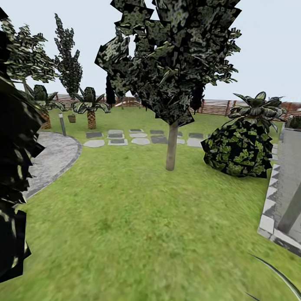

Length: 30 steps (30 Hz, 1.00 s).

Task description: Take the three Easter eggs out of the wicker basket on the lawn in the garden, then place them on the lawn next to a single tree (choose any tree) so that all three eggs are next to the same tree and none are left in the basket.

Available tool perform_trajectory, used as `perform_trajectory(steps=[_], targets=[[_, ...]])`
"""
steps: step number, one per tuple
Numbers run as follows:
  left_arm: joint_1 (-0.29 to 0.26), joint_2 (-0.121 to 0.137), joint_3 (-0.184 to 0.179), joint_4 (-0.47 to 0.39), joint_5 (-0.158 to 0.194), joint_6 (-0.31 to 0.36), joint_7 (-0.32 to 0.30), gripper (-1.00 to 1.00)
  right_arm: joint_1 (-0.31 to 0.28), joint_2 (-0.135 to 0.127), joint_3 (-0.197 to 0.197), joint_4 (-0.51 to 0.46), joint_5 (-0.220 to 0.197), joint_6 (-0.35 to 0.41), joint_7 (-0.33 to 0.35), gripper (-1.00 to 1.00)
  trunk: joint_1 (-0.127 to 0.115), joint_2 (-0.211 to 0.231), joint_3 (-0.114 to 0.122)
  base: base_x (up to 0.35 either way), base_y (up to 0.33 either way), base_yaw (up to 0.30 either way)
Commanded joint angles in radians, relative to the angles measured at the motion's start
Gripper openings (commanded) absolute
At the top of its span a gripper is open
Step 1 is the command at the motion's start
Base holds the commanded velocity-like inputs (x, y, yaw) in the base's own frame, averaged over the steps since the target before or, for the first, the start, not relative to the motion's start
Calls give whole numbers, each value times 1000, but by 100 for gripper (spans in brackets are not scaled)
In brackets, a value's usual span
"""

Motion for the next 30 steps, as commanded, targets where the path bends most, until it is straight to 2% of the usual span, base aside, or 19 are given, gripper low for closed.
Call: perform_trajectory(steps=[1, 8, 30], targets=[[0, 0, 0, -1, 0, 0, -3, 100, -1, 0, 1, 1, -3, 1, 1, 100, 1, 0, -1, 338, 0, 219], [0, 0, 0, -1, 0, 0, -3, 100, -1, -1, 0, 1, -3, 1, 0, 100, 1, 0, -1, 338, 0, 163], [0, 0, 0, -1, 0, 0, -3, 100, -1, -1, 0, 1, -3, 1, 1, 100, 1, 0, -1, 338, 0, 3]])
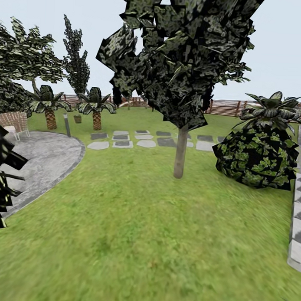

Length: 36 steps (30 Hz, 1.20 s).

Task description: Take the three Easter eggs out of the wicker basket on the lawn in the garden, then place them on the lawn next to a single tree (choose any tree) so that all three eggs are next to the same tree and none are left in the basket.

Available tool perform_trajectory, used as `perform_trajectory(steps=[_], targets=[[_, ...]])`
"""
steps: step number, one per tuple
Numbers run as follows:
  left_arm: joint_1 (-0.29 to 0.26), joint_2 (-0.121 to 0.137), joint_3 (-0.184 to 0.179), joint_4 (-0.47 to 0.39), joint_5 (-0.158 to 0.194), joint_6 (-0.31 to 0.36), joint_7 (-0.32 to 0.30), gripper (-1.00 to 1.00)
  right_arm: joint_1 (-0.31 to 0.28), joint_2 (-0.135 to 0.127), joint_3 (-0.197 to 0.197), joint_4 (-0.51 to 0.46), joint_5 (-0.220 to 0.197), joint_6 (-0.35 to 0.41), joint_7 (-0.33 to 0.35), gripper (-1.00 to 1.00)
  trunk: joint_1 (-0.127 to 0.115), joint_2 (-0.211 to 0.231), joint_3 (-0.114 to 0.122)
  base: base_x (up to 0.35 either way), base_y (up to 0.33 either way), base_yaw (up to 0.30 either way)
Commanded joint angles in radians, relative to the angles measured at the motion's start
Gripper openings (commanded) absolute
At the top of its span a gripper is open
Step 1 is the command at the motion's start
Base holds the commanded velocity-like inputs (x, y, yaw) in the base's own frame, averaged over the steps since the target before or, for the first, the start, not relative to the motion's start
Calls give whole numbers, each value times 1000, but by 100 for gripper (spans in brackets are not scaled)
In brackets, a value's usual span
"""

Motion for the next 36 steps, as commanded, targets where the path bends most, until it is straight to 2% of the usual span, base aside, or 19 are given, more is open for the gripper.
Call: perform_trajectory(steps=[1, 12, 27, 36], targets=[[0, 0, 0, -1, 0, 0, -3, 100, -1, 0, 1, 1, -2, 1, 1, 100, 1, 0, -1, 338, 0, 0], [0, 0, 0, -1, 0, 0, -3, 100, -1, 0, 1, 1, -2, 1, 1, 100, 1, 0, -1, 338, 0, 11], [0, 0, 0, -1, 0, 0, -3, 100, -1, 0, 1, 1, -2, 1, 1, 100, 1, 0, -1, 338, 0, 232], [0, 0, 0, -1, 0, 0, -3, 100, -1, 0, 1, 1, -2, 1, 1, 100, 1, 0, -1, 338, 0, 30]])
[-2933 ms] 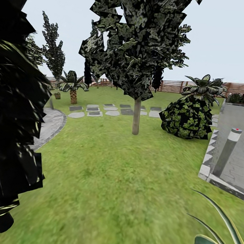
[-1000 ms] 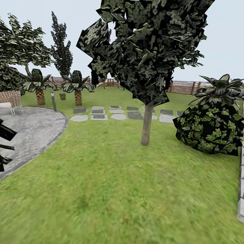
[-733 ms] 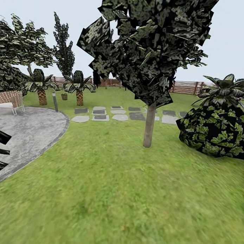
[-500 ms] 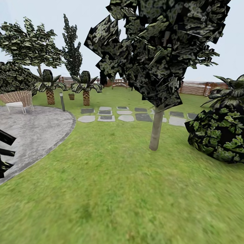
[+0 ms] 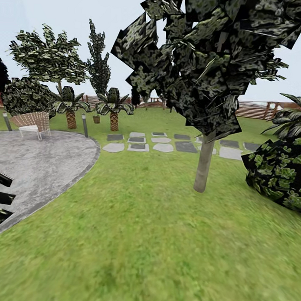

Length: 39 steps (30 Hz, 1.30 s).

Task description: Take the three Easter eggs out of the wicker basket on the lawn in the garden, then place them on the lawn next to a single tree (choose any tree) so that all three eggs are next to the same tree and none are left in the basket.

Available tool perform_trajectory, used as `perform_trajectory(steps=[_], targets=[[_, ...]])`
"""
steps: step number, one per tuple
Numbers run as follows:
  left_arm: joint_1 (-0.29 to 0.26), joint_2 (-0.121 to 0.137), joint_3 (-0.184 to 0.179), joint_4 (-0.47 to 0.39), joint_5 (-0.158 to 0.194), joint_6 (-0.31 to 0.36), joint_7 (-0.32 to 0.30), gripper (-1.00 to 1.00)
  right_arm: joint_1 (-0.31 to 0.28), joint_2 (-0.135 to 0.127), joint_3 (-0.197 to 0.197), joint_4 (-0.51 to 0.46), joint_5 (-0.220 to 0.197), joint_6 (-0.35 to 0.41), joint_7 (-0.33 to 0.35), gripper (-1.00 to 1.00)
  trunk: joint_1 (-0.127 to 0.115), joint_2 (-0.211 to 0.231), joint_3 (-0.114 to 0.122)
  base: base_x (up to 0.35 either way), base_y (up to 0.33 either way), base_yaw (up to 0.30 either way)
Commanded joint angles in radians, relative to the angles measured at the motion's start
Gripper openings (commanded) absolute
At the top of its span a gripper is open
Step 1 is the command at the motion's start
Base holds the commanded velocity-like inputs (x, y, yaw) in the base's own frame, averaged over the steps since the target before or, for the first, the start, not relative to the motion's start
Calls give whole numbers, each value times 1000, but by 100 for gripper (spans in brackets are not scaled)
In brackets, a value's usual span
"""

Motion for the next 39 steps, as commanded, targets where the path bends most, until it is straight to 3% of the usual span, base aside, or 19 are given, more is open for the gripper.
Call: perform_trajectory(steps=[1, 25, 39], targets=[[0, 0, 0, -1, 0, 0, -3, 100, -1, 0, 1, 1, -2, 1, 1, 100, 1, 0, -1, 338, 0, 1], [0, 0, -1, -1, -2, -1, -3, 100, -1, 0, 2, 1, -1, 7, 8, 100, 1, 0, -1, 336, 0, 0], [0, 0, -2, -1, -4, -1, -3, 100, -1, 1, 0, 2, -3, 6, 9, 100, 1, 0, -1, 29, 0, 0]])
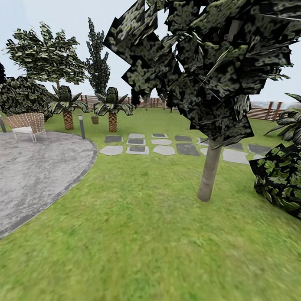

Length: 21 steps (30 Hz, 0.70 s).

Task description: Take the three Easter eggs out of the wicker basket on the lawn in the garden, then place them on the lawn next to a single tree (choose any tree) so that all three eggs are next to the same tree and none are left in the basket.

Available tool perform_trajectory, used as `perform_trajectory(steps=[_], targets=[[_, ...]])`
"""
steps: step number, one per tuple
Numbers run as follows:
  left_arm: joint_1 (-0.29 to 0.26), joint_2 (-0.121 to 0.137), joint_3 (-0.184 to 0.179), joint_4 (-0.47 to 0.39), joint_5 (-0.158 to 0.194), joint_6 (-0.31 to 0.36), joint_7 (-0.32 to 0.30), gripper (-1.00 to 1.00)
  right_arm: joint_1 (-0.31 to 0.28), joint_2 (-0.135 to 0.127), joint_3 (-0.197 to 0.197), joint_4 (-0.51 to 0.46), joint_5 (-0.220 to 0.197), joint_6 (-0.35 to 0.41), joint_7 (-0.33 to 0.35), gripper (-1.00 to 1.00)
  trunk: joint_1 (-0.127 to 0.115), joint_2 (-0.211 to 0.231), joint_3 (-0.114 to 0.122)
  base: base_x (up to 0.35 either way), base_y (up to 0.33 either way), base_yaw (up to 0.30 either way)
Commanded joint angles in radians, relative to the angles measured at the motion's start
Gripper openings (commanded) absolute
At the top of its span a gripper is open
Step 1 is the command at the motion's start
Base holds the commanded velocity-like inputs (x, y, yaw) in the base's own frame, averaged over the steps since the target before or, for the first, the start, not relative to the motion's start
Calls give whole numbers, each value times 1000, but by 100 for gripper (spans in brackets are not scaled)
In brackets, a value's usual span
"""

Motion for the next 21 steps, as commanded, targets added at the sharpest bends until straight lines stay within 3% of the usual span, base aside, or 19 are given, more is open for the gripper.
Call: perform_trajectory(steps=[1, 12, 21], targets=[[0, 0, 1, -1, -1, 0, -3, 100, -1, -1, 1, 1, -2, 1, 2, 100, 0, 0, -1, 0, 0, 0], [0, 0, 1, -1, 1, 0, -3, 100, -1, -3, 1, 1, -1, 3, 3, 100, 0, 0, -1, 3, 0, 0], [0, 0, 1, -1, 2, -2, -2, 100, -1, -3, 0, -1, -4, -6, -5, 100, 0, 0, -1, 173, 0, 0]])
